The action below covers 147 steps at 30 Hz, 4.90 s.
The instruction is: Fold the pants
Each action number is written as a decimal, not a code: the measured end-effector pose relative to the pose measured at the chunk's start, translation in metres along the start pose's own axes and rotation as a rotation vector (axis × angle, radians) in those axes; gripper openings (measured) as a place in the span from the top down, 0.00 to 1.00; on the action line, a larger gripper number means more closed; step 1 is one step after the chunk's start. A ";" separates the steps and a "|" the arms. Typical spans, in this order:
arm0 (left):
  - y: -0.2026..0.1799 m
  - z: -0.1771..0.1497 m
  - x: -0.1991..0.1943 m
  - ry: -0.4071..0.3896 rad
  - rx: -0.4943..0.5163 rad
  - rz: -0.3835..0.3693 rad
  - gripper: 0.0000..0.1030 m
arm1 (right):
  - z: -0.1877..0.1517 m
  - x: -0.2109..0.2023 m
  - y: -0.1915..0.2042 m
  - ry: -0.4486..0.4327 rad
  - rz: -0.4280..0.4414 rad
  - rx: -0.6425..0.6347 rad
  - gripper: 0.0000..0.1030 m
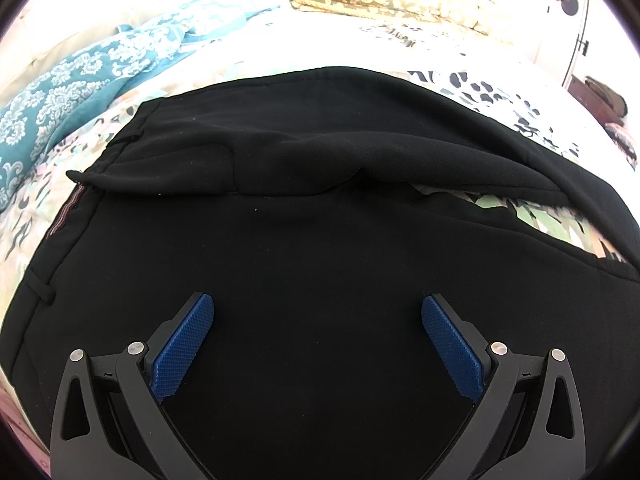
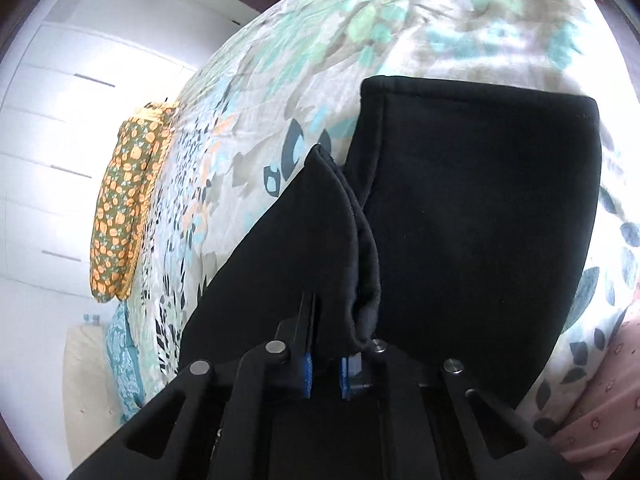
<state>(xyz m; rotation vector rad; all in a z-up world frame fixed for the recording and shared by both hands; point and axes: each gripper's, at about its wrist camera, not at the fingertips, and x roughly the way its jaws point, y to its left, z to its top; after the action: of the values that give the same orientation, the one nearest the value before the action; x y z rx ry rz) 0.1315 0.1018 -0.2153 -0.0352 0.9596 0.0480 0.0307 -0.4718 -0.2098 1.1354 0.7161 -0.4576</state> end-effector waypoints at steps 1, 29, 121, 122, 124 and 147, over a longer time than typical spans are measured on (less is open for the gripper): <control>0.000 0.001 0.000 0.015 0.002 -0.001 0.00 | 0.004 -0.007 0.010 -0.006 0.024 -0.040 0.94; 0.044 0.168 0.095 0.315 -0.629 -0.388 0.93 | -0.001 -0.224 0.122 -0.074 0.482 -0.698 0.95; 0.085 -0.018 -0.133 0.248 -0.348 -0.123 0.24 | 0.060 -0.121 0.038 0.014 -0.353 -0.724 0.28; 0.088 -0.006 -0.125 0.216 -0.355 -0.108 0.24 | 0.051 -0.119 0.050 0.020 -0.311 -0.734 0.28; 0.095 0.010 -0.105 0.148 -0.363 -0.098 0.24 | 0.028 -0.109 0.071 0.047 -0.225 -0.747 0.24; 0.007 0.056 -0.053 0.042 -0.062 -0.191 0.12 | -0.071 -0.003 0.057 0.292 -0.149 -0.711 0.14</control>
<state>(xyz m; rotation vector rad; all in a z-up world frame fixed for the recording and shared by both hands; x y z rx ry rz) 0.1468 0.1108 -0.1398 -0.1856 0.9928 -0.0998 0.0465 -0.3847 -0.1872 0.4791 1.1129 -0.1303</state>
